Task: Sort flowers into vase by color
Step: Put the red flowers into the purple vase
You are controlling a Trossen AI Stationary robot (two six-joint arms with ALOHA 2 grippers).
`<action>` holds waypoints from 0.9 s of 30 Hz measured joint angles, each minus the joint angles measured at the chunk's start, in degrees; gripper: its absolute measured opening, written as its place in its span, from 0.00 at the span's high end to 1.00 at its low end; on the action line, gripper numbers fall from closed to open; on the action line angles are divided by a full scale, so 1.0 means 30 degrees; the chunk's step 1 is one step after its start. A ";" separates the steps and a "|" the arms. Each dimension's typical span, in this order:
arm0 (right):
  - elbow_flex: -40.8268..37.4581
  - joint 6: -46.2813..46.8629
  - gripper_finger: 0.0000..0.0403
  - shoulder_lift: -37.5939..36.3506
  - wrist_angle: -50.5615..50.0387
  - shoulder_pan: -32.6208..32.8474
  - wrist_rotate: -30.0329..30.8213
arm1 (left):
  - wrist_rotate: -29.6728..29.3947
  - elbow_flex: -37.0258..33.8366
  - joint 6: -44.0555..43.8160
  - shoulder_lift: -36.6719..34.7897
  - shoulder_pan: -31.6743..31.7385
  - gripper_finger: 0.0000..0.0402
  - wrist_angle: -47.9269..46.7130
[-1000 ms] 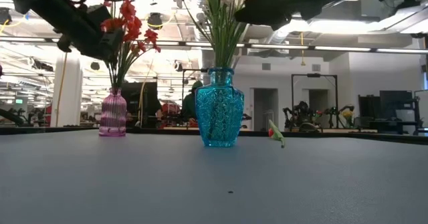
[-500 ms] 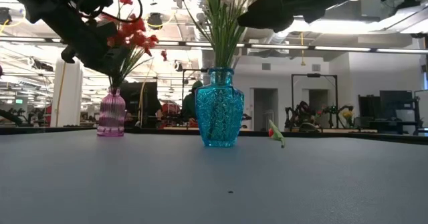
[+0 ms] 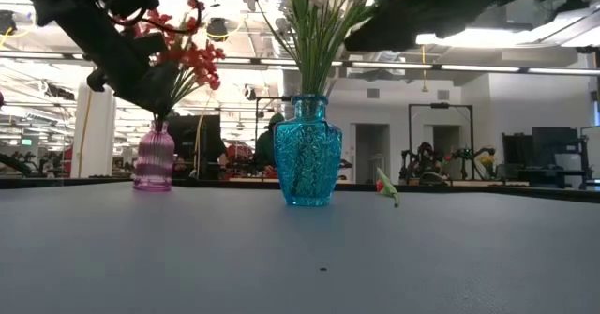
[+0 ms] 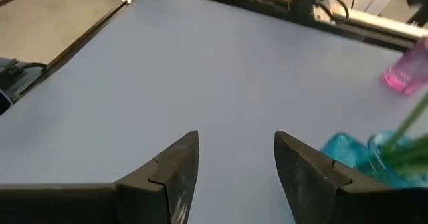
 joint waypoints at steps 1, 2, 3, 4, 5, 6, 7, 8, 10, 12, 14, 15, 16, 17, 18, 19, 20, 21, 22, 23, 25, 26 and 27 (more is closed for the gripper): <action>0.0000 0.0258 0.46 -0.0242 -0.0401 -0.0015 0.0006 | 0.0340 0.0165 -0.0016 -0.0041 0.0000 0.78 -0.0216; 0.0000 0.0443 0.46 -0.0523 -0.0884 -0.0015 0.0004 | 0.0705 0.0345 -0.0035 -0.0136 0.0000 0.75 -0.0554; 0.0000 0.0702 0.46 -0.0762 -0.1209 -0.0015 0.0011 | 0.0973 0.0529 -0.0043 -0.0212 0.0000 0.73 -0.0909; 0.0000 0.0883 0.46 -0.1035 -0.1447 -0.0015 0.0014 | 0.1081 0.0766 -0.0077 -0.0247 -0.0007 0.71 -0.1195; 0.0007 0.1039 0.46 -0.1337 -0.1873 -0.0009 0.0014 | 0.1171 0.0988 -0.0244 -0.0299 -0.0007 0.69 -0.1563; 0.0000 0.1248 0.46 -0.1579 -0.2301 0.0013 0.0016 | 0.1206 0.1170 -0.0374 -0.0335 -0.0007 0.68 -0.2038; 0.0000 0.1447 0.46 -0.1831 -0.2567 0.0007 0.0021 | 0.1295 0.1377 -0.0453 -0.0374 -0.0007 0.66 -0.2459; 0.0000 0.1620 0.46 -0.2144 -0.2936 0.0007 0.0021 | 0.1401 0.1580 -0.0479 -0.0432 -0.0002 0.65 -0.2868; 0.0000 0.2020 0.46 -0.2613 -0.3743 0.0000 0.0042 | 0.1545 0.2035 -0.0491 -0.0484 -0.0007 0.64 -0.3733; 0.0007 0.2434 0.46 -0.2998 -0.4390 0.0000 0.0047 | 0.2152 0.2476 -0.0370 -0.0521 -0.0007 0.63 -0.4665; 0.0000 0.2776 0.46 -0.3287 -0.4911 -0.0007 0.0050 | 0.3180 0.2822 0.0014 -0.0576 -0.0007 0.63 -0.5181; 0.0000 0.2870 0.46 -0.3424 -0.5040 0.0000 0.0050 | 0.3737 0.2943 0.0127 -0.0610 -0.0007 0.63 -0.5250; 0.0000 0.2929 0.46 -0.3525 -0.5210 0.0000 0.0057 | 0.4228 0.3066 0.0205 -0.0631 -0.0015 0.63 -0.5294; 0.0000 0.2943 0.46 -0.3574 -0.5216 0.0000 0.0064 | 0.4737 0.3216 0.0266 -0.0644 -0.0022 0.63 -0.5288; 0.0000 0.2943 0.46 -0.3602 -0.5160 0.0000 0.0065 | 0.5119 0.3335 0.0267 -0.0687 -0.0022 0.63 -0.5280; 0.0000 0.2943 0.46 -0.3618 -0.5204 0.0000 0.0062 | 0.5350 0.3482 0.0241 -0.0708 -0.0035 0.63 -0.5323; 0.0000 0.2943 0.46 -0.3618 -0.5237 0.0000 0.0057 | 0.5481 0.3674 0.0177 -0.0710 -0.0032 0.63 -0.5339; 0.0000 0.2943 0.46 -0.3622 -0.5211 0.0000 0.0065 | 0.5519 0.3880 0.0164 -0.0706 -0.0029 0.63 -0.5361; 0.0000 0.2943 0.46 -0.3629 -0.5194 0.0000 0.0061 | 0.5632 0.4106 0.0162 -0.0705 -0.0029 0.63 -0.5537; 0.0000 0.2949 0.46 -0.3632 -0.5194 0.0000 0.0065 | 0.5642 0.4328 0.0157 -0.0710 -0.0029 0.63 -0.5791; 0.0000 0.3129 0.46 -0.3632 -0.5240 0.0043 0.0065 | 0.5899 0.4830 0.0186 -0.0706 -0.0029 0.63 -0.6103; 0.0000 0.3253 0.46 -0.3632 -0.5346 0.0097 0.0065 | 0.6227 0.5067 0.0252 -0.0710 -0.0029 0.63 -0.6201; 0.0000 0.3351 0.46 -0.3632 -0.5514 0.0124 0.0065 | 0.6692 0.5296 0.0266 -0.0717 -0.0029 0.63 -0.6313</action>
